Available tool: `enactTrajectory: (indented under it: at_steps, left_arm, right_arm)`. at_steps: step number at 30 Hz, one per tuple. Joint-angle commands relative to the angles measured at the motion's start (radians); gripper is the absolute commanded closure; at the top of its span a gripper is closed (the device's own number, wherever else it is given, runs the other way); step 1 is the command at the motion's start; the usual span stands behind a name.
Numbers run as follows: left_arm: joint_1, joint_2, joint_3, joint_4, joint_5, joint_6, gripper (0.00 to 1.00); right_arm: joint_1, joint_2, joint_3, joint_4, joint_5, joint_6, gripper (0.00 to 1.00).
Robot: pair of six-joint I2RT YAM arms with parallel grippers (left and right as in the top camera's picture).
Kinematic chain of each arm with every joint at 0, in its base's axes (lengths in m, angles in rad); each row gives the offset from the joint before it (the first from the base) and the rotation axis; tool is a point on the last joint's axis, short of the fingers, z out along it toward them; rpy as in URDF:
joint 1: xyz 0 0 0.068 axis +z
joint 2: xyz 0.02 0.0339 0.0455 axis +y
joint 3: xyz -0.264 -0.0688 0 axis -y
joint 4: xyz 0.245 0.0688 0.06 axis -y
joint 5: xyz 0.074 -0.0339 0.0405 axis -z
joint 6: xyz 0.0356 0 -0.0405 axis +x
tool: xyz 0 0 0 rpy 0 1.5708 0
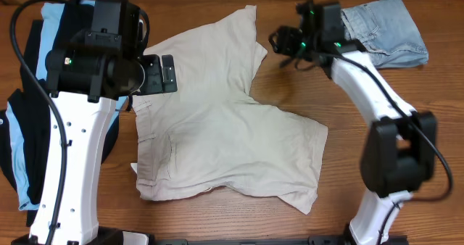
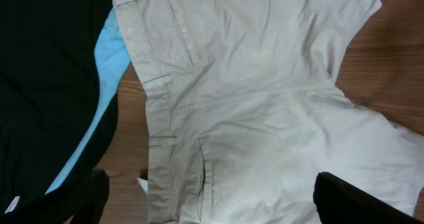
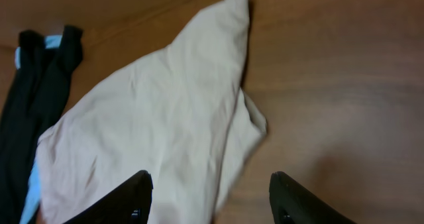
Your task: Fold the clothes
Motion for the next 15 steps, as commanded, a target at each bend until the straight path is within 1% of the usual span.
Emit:
enactTrajectory:
  at_steps: [1, 5, 8, 15]
  left_arm:
    - [0.002, 0.023, -0.003, 0.004, -0.011, 0.029, 0.0]
    - [0.002, 0.035, -0.011, 0.003, -0.035, 0.031, 0.0]
    - [0.002, 0.047, -0.012, 0.004, -0.036, 0.031, 0.0]
    - [0.002, 0.081, -0.011, -0.014, -0.036, 0.031, 0.0]
  right_arm:
    - [0.037, 0.106, 0.123, -0.014, 0.117, -0.002, 0.41]
    - [0.054, 0.153, 0.125, -0.008, 0.172, 0.002, 0.45]
    - [0.065, 0.19, 0.125, -0.011, 0.192, 0.002, 0.46]
    - [0.089, 0.267, 0.124, 0.038, 0.192, 0.027, 0.47]
